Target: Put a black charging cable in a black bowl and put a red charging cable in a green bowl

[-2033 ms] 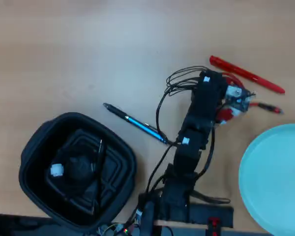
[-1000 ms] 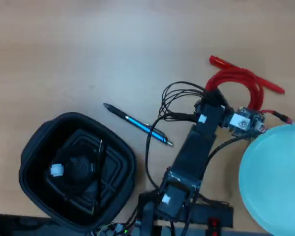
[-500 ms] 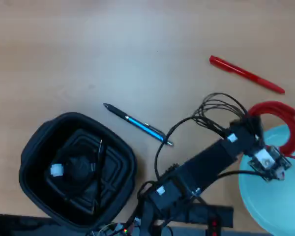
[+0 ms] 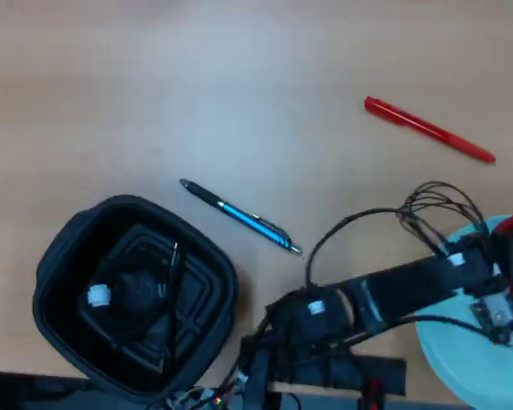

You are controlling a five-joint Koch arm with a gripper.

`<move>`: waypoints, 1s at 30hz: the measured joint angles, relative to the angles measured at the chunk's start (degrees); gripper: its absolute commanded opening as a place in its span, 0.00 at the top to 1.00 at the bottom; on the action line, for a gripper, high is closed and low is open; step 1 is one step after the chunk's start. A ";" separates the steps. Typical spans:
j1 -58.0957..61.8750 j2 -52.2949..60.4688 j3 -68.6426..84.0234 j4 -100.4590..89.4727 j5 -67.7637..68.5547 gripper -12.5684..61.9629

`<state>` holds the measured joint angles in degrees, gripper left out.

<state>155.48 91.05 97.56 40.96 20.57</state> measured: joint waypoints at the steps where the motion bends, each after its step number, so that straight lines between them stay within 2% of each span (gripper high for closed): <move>1: 0.70 -2.20 0.00 -1.49 0.00 0.92; 7: 3.52 -8.88 0.00 -5.63 -0.09 0.92; 17: 8.79 -8.88 7.12 -7.12 -1.23 0.92; 30: 9.84 -8.88 8.17 -7.21 -1.23 0.92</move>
<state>165.32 82.18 105.73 33.75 19.34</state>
